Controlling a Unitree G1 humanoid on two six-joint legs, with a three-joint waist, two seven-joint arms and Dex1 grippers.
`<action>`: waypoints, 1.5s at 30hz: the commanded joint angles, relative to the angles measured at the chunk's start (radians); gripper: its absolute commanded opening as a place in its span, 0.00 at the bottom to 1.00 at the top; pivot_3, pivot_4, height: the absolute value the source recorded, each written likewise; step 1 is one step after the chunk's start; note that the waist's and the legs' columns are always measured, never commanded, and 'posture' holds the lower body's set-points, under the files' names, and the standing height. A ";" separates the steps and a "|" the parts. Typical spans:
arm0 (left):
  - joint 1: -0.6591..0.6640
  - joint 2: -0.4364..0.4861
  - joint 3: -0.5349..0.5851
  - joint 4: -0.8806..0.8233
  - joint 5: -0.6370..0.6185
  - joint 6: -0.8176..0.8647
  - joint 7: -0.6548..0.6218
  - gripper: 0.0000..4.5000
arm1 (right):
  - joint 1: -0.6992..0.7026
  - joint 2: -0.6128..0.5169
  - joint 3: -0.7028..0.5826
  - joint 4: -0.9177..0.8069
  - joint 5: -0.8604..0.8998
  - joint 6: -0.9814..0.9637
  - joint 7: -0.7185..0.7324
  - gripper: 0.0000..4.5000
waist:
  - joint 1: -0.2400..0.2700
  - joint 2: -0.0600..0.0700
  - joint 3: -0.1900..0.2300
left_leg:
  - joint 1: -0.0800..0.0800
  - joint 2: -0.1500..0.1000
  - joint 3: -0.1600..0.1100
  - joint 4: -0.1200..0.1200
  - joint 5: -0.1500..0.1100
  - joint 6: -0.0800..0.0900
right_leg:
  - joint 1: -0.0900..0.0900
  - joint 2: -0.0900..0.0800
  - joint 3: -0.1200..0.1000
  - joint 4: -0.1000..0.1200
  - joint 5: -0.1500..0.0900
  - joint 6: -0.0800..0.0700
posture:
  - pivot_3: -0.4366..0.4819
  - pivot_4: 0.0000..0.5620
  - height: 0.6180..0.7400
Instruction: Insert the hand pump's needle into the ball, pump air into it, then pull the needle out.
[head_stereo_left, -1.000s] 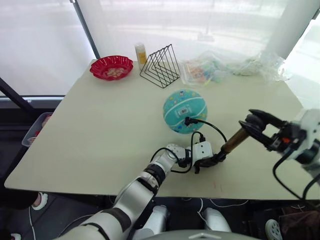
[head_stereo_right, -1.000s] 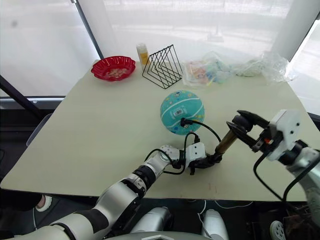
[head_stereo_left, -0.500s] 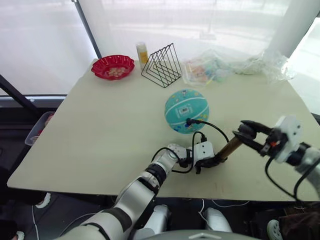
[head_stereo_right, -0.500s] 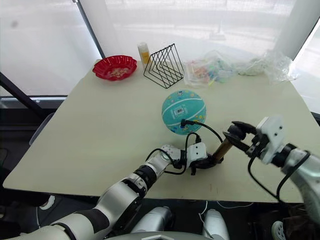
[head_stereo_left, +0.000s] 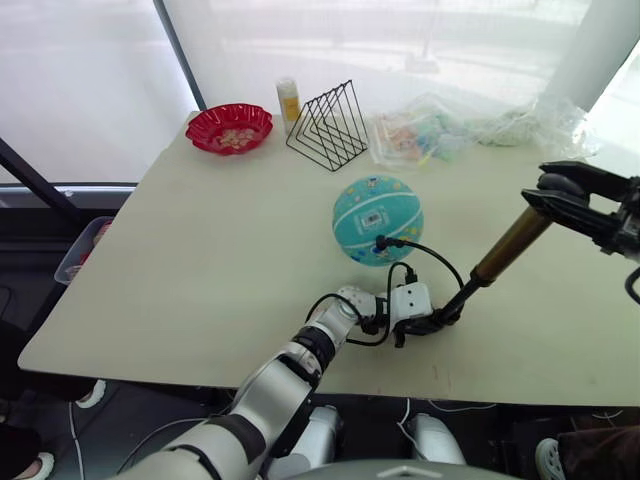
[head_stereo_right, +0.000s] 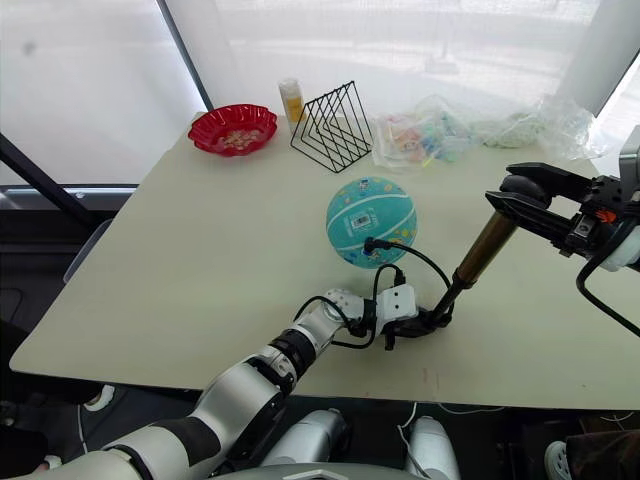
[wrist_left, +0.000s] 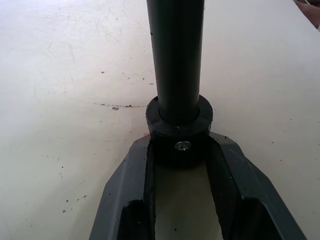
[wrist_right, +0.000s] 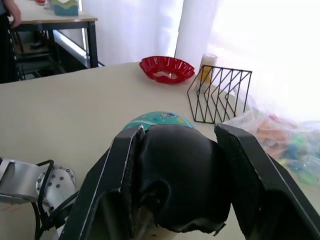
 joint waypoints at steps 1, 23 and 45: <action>0.071 0.043 -0.067 0.136 0.095 0.088 0.012 0.24 | 0.044 0.026 -0.069 -0.069 -0.073 -0.065 0.002 0.42 | 0.002 -0.001 -0.001 | -0.001 0.000 0.000 0.000 0.000 0.000 | -0.001 0.000 0.000 0.000 0.000 0.000 | 0.48 0.27 1.00; 0.076 0.036 -0.064 0.133 0.090 0.092 0.026 0.24 | 0.228 0.324 0.411 -0.023 -0.547 -0.415 0.015 0.42 | -0.025 -0.010 -0.017 | 0.014 0.001 0.000 -0.003 -0.001 -0.001 | 0.009 0.003 0.003 0.000 0.000 0.001 | 0.48 0.27 1.00; 0.071 0.031 -0.065 0.140 0.095 0.088 0.017 0.24 | 0.030 0.082 0.119 -0.076 -0.193 -0.147 0.018 0.42 | -0.021 -0.003 -0.007 | 0.007 -0.002 0.001 -0.003 -0.002 0.002 | 0.005 -0.002 0.002 -0.005 0.000 0.001 | 0.48 0.27 1.00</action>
